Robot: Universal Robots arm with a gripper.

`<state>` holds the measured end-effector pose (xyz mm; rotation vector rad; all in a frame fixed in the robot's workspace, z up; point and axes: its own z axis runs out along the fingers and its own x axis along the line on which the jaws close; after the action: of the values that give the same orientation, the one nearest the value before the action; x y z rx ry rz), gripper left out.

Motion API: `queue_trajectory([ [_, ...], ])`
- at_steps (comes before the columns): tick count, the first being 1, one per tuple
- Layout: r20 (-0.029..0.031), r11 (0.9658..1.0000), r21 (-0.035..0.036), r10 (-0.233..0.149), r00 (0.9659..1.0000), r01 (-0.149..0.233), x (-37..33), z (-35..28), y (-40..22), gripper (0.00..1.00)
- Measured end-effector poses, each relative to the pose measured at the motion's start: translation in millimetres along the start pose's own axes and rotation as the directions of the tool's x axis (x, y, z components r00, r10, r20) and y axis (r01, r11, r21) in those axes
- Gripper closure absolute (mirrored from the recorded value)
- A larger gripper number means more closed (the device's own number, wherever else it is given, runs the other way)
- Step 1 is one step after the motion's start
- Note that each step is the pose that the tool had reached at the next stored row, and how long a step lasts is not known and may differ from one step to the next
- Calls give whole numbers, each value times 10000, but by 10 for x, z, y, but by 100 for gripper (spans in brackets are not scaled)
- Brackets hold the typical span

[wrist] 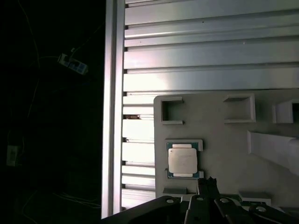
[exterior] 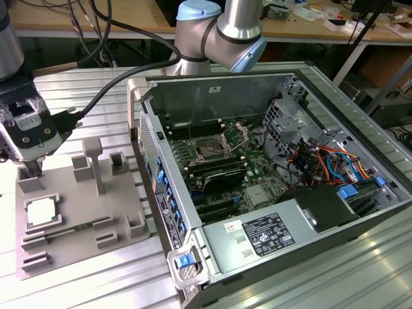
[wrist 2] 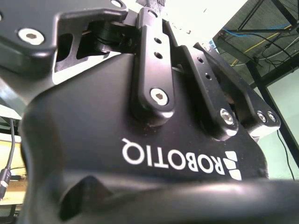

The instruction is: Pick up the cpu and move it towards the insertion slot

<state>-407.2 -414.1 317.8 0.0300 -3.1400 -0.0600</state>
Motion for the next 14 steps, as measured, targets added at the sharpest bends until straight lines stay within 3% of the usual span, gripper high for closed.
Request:
queue_trajectory([
  [14, 0, 10000, 0, 0, 10000, 0, 1, 27, -7, 89],
])
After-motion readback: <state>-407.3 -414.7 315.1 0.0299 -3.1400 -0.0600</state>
